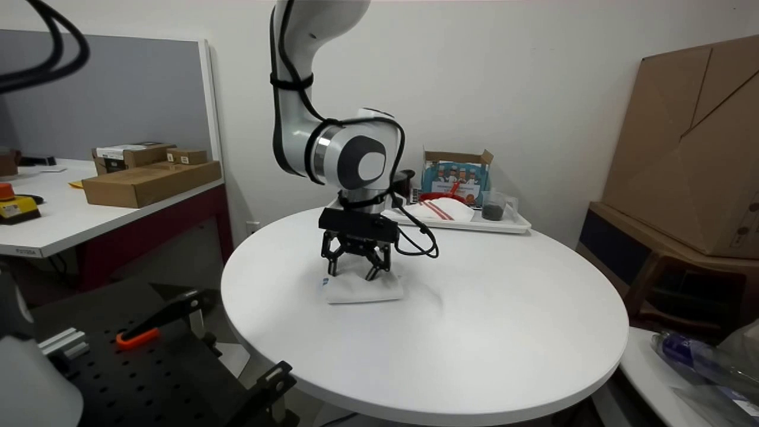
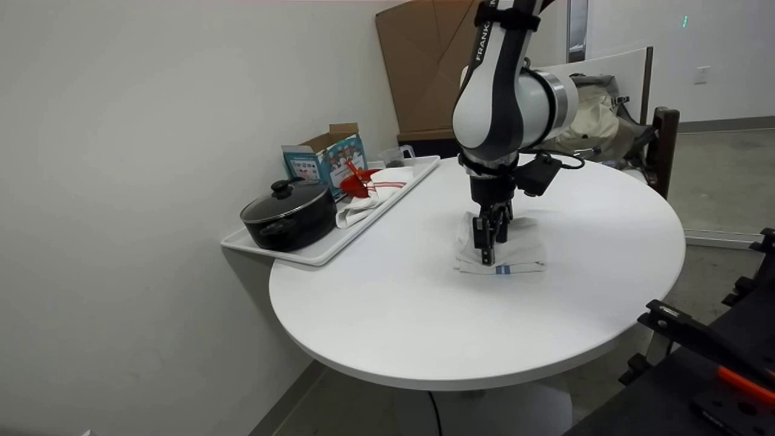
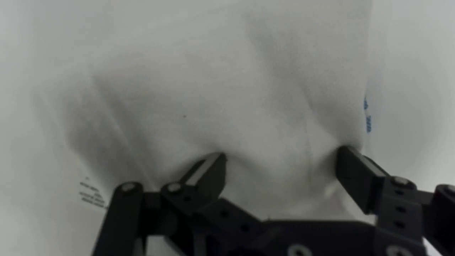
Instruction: Wipe the table with the cloth
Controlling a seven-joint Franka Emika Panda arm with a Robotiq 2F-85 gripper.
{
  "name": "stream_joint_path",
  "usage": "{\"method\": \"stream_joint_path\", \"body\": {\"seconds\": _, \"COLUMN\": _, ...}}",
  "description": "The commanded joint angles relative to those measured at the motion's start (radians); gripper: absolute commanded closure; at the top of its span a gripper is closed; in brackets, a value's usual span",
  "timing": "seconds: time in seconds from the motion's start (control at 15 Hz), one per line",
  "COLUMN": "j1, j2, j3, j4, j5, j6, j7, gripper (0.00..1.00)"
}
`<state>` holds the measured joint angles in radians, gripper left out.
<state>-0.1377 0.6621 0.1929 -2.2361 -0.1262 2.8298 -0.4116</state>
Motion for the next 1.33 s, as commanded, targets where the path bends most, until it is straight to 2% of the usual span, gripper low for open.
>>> {"method": "stream_joint_path", "body": {"seconds": 0.0, "j1": 0.087, "j2": -0.004, "j3": -0.095, "j4": -0.019, "j5": -0.048, "j6": 0.012, "j7": 0.056, "gripper": 0.47}}
{"method": "stream_joint_path", "body": {"seconds": 0.33, "j1": 0.137, "j2": -0.010, "j3": -0.128, "j4": -0.028, "j5": -0.062, "j6": -0.002, "j7": 0.081, "gripper": 0.85}}
{"method": "stream_joint_path", "body": {"seconds": 0.4, "j1": 0.138, "j2": -0.012, "j3": -0.126, "j4": -0.028, "j5": -0.061, "j6": -0.010, "j7": 0.080, "gripper": 0.72}}
{"method": "stream_joint_path", "body": {"seconds": 0.47, "j1": 0.135, "j2": -0.018, "j3": -0.121, "j4": -0.028, "j5": -0.059, "j6": -0.019, "j7": 0.075, "gripper": 0.48}}
{"method": "stream_joint_path", "body": {"seconds": 0.53, "j1": 0.127, "j2": -0.024, "j3": -0.113, "j4": -0.030, "j5": -0.053, "j6": -0.024, "j7": 0.070, "gripper": 0.47}}
{"method": "stream_joint_path", "body": {"seconds": 0.73, "j1": 0.072, "j2": -0.084, "j3": -0.067, "j4": -0.049, "j5": -0.024, "j6": -0.044, "j7": 0.035, "gripper": 0.28}}
{"method": "stream_joint_path", "body": {"seconds": 0.93, "j1": 0.047, "j2": -0.154, "j3": -0.057, "j4": -0.069, "j5": -0.017, "j6": -0.047, "j7": 0.034, "gripper": 0.06}}
{"method": "stream_joint_path", "body": {"seconds": 1.0, "j1": 0.051, "j2": -0.173, "j3": -0.070, "j4": -0.076, "j5": -0.025, "j6": -0.041, "j7": 0.043, "gripper": 0.01}}
{"method": "stream_joint_path", "body": {"seconds": 1.27, "j1": 0.144, "j2": -0.197, "j3": -0.196, "j4": -0.094, "j5": -0.127, "j6": -0.025, "j7": 0.115, "gripper": 0.00}}
